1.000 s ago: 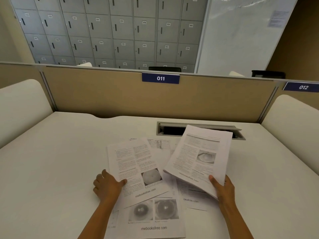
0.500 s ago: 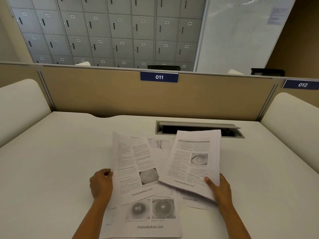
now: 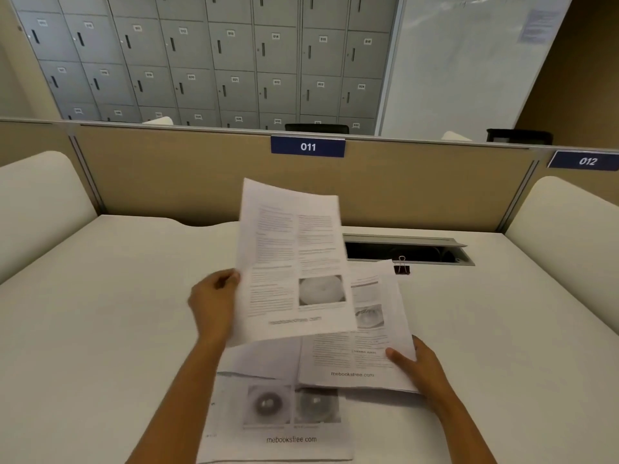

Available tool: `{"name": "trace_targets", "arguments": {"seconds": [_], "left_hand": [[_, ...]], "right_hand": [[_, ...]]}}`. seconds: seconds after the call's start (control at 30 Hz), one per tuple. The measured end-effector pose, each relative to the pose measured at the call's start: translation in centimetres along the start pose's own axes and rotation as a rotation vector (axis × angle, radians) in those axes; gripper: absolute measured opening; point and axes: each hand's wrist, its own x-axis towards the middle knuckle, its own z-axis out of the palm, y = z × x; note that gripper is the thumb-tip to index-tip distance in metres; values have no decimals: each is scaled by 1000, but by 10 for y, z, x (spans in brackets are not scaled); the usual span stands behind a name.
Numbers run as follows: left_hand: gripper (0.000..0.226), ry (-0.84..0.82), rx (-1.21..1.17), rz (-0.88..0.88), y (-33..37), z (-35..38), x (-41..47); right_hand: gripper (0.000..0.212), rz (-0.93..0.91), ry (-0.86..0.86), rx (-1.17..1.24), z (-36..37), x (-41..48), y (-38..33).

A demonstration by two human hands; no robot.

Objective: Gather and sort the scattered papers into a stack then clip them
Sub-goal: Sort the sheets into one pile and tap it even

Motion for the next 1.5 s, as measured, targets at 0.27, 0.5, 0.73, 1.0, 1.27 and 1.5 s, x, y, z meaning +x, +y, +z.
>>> {"name": "trace_targets", "arguments": {"seconds": [0.27,0.5,0.73,1.0,1.27,1.5], "left_hand": [[21,-286,67,-168,-40,81,-57],[24,-315,148,-178,-55,92,-64],[38,-153,401,-42,-77,64,-17],[61,-182,536,-194,-93,46,6],[34,-104,208,-149,-78,17,5],[33,-162,286,-226,-90,-27,-13]], "right_hand": [[48,162,-60,76,-3,3,-12],[24,80,-59,-9,2,11,-4],[17,55,-60,11,3,11,-1],[16,46,-54,18,4,10,-2],[19,50,-53,26,3,14,4],[28,46,-58,56,4,13,4]]}}
